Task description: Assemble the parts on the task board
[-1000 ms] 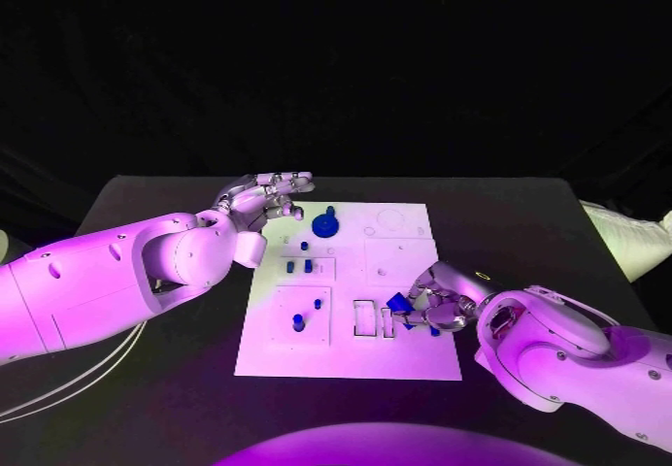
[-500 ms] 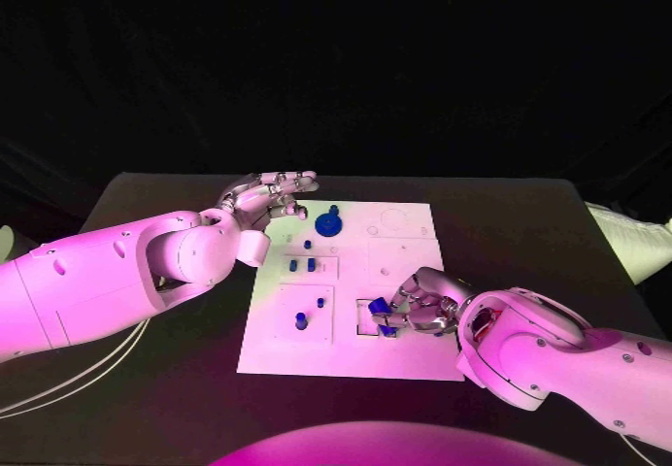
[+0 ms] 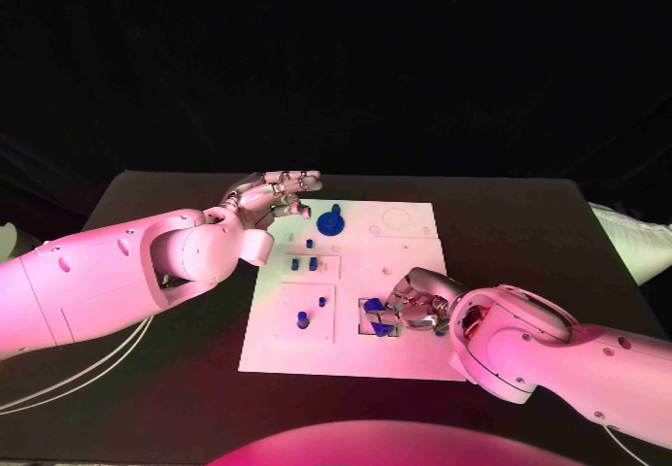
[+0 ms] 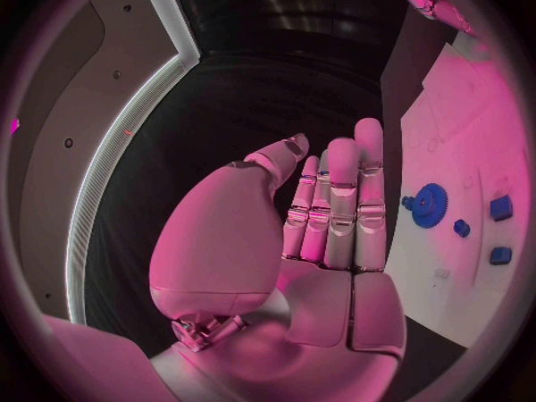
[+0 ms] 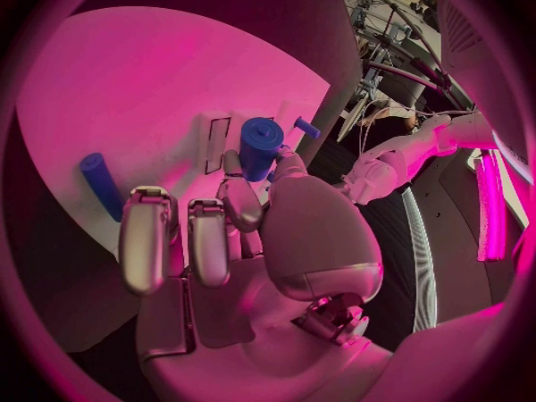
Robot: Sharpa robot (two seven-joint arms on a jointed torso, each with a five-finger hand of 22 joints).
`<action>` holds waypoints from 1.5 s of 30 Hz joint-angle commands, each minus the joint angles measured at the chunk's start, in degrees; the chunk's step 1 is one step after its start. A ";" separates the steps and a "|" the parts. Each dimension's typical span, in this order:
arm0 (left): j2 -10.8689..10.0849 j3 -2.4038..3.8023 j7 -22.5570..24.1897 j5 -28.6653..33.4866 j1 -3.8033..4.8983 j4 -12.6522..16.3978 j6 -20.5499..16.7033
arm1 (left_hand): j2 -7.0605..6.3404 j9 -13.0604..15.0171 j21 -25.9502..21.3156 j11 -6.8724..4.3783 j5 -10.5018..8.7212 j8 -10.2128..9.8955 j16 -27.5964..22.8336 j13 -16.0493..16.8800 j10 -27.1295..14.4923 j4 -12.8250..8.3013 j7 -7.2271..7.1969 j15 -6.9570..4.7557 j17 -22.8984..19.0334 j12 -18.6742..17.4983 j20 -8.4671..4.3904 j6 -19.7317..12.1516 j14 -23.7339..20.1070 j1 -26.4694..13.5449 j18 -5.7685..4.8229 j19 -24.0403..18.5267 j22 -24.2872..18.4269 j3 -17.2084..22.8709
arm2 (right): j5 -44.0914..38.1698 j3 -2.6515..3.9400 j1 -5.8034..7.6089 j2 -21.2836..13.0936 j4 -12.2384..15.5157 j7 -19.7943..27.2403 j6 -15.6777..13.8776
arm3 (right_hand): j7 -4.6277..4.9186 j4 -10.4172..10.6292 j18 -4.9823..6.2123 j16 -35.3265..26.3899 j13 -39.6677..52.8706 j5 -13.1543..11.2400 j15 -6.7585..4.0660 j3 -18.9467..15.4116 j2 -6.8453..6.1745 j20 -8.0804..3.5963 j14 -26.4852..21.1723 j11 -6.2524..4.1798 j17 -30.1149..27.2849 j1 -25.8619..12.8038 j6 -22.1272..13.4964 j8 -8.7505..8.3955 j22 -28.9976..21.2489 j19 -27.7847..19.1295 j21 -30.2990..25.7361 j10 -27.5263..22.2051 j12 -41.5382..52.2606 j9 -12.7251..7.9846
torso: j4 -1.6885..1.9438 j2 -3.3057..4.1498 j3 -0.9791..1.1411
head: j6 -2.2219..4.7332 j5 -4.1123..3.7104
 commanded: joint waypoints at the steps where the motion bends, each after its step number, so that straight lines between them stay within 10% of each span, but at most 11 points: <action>1: 0.07 0.03 0.13 0.13 0.03 0.21 1.23 | 0.53 0.03 -0.34 -0.05 0.14 0.24 0.35 0.02 -0.42 0.04 -0.09 0.11 -0.05 0.25 0.23 -0.27 -0.35 -0.06 0.67 -0.15 -0.07 -0.24 | -3.06 0.00 0.02 0.38 -0.21 -0.27 1.57 | -0.39 -0.05 -0.57 0.11 -0.15 -1.90 -0.58 -0.86 0.13 -0.42 4.28 -0.23 5.65 -1.17 -0.20 0.31 -0.07 0.17 0.06 -0.16 -0.61 0.46 | 0.02 -0.01 0.05 | -0.11 0.19; 8: 0.01 0.03 0.10 0.13 0.03 0.23 1.25 | 0.53 0.03 -0.34 -0.05 0.14 0.24 0.35 0.02 -0.42 0.04 -0.09 0.11 -0.05 0.25 0.23 -0.27 -0.35 -0.06 0.67 -0.15 -0.07 -0.24 | -4.93 0.00 0.03 0.55 -0.65 -0.37 1.29 | -0.38 0.04 -0.48 -0.17 -0.85 -15.52 -0.57 -4.13 -0.03 -0.44 4.19 -0.19 5.25 -5.19 -0.68 0.59 -0.51 -0.02 -0.31 -0.41 -2.25 1.81 | -0.13 -0.05 0.03 | -0.05 0.33; 15: 0.00 0.03 0.05 0.13 0.03 0.22 1.29 | 0.60 0.03 -0.36 -0.05 0.15 0.28 0.39 0.02 -0.47 -0.02 -0.08 0.11 -0.12 0.35 0.22 -0.30 -0.38 -0.01 0.67 -0.14 -0.09 -0.26 | -5.72 0.00 0.03 0.67 -0.58 -0.28 0.98 | -0.27 0.24 -0.38 -0.49 -2.12 -21.16 -0.46 -3.39 -3.50 -0.33 4.11 -0.07 4.80 -9.45 -1.23 0.67 -0.97 -0.21 -0.73 -1.05 -4.56 2.94 | -0.10 -0.04 0.07 | -0.03 0.30; 20: -0.03 0.03 0.00 0.13 0.03 0.22 1.32 | 0.60 0.03 -0.36 -0.05 0.15 0.28 0.39 0.02 -0.47 -0.02 -0.08 0.11 -0.12 0.35 0.22 -0.30 -0.38 -0.01 0.67 -0.14 -0.09 -0.26 | -6.15 0.00 0.02 0.53 -0.38 -0.20 0.85 | -0.27 0.16 -0.39 -0.52 -2.29 -21.19 -0.45 -2.11 -4.22 -0.32 4.11 -0.07 4.77 -9.93 -1.30 0.72 -0.94 -0.20 -0.73 -1.08 -4.96 3.28 | -0.06 -0.03 0.07 | -0.02 0.29; 35: -0.05 0.03 -0.10 0.13 0.03 0.23 1.45 | 0.60 0.03 -0.36 -0.05 0.15 0.28 0.39 0.02 -0.47 -0.02 -0.08 0.11 -0.12 0.35 0.22 -0.30 -0.38 -0.01 0.67 -0.14 -0.09 -0.26 | -10.59 -0.04 -0.01 0.90 -0.66 -0.30 2.95 | -0.90 -7.21 -0.63 0.15 0.63 -18.51 -0.95 2.15 -2.03 -0.73 4.35 -0.69 5.99 7.00 -0.03 1.93 0.28 0.27 -0.06 0.40 -2.18 5.30 | -0.04 -0.02 0.06 | -0.16 0.25; 45: -0.11 0.03 -0.25 0.13 0.03 0.23 1.45 | 0.60 0.03 -0.36 -0.05 0.15 0.28 0.39 0.02 -0.47 -0.02 -0.08 0.11 -0.12 0.35 0.22 -0.30 -0.38 -0.01 0.67 -0.14 -0.09 -0.26 | -11.46 -0.13 -0.09 1.22 -1.07 -0.29 1.25 | -0.92 -7.04 -0.75 0.43 1.30 -19.83 -0.98 1.77 -1.05 -0.81 4.42 -0.71 6.48 6.53 0.13 2.16 0.82 0.45 0.27 0.77 -1.61 5.73 | -0.05 -0.01 0.05 | -0.13 0.23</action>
